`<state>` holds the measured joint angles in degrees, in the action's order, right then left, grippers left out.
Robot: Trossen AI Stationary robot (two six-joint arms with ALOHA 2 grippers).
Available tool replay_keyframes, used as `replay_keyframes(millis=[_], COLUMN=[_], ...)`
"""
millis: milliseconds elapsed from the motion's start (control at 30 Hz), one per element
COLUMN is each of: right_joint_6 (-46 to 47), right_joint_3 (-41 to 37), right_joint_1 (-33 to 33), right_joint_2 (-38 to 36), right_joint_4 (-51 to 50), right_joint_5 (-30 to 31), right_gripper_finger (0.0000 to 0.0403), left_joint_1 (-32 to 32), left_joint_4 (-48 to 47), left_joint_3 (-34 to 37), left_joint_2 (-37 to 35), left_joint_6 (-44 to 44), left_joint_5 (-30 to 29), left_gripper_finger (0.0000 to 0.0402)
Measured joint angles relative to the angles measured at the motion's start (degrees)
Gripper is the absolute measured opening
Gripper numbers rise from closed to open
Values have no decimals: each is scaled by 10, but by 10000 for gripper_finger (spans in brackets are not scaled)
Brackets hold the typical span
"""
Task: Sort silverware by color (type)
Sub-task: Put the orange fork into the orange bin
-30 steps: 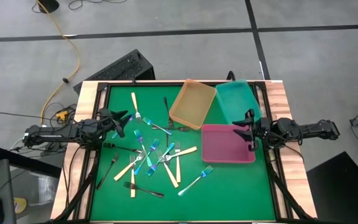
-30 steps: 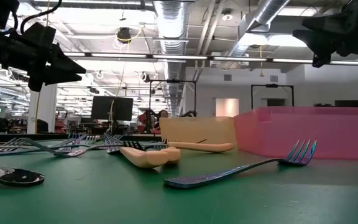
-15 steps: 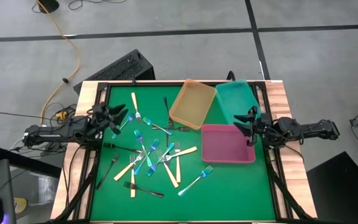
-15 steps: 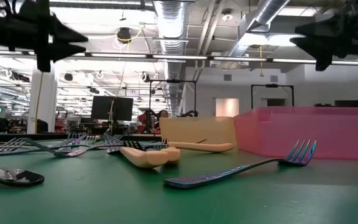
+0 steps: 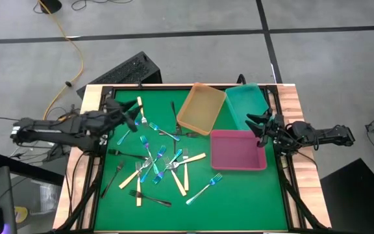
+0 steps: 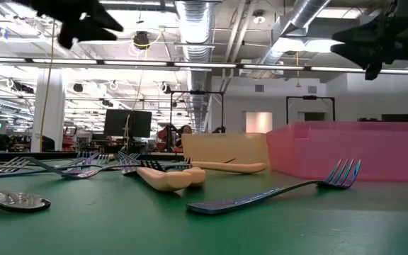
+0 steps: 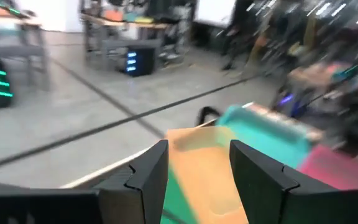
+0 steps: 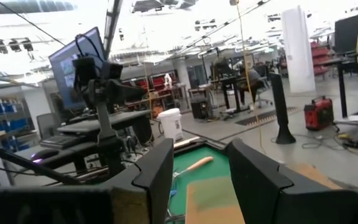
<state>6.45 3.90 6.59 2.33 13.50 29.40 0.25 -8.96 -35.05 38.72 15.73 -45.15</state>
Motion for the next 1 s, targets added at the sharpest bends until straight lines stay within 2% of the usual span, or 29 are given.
replay_keyframes(millis=[100,200,333,400,533,600,733,833,933,1000], right_joint_6=[26,41,42,42,32,22,21,21,21,21], right_joint_3=[0,0,0,1,1,2,34,75,126,164], right_joint_1=[0,0,0,0,0,0,0,0,0,-3], right_joint_2=[0,0,0,0,4,16,51,96,168,219], right_joint_4=[-13,-20,-24,-24,-37,-39,-79,-116,-142,-173], right_joint_5=[7,7,10,27,81,101,156,198,228,235], right_gripper_finger=[175,175,175,176,175,175,175,175,175,175], left_joint_1=[16,50,102,136,216,248,302,343,377,391], left_joint_4=[-62,-145,-237,-264,-296,-295,-284,-289,-289,-284], left_joint_3=[-69,-139,-192,-199,-200,-200,-200,-200,-200,-200], left_joint_2=[89,161,236,260,294,304,316,327,340,349], left_joint_6=[-1,41,61,68,74,68,69,65,61,48], left_joint_5=[-35,-36,-22,2,115,151,161,193,247,258], left_gripper_finger=[156,156,156,156,156,156,156,156,156,156])
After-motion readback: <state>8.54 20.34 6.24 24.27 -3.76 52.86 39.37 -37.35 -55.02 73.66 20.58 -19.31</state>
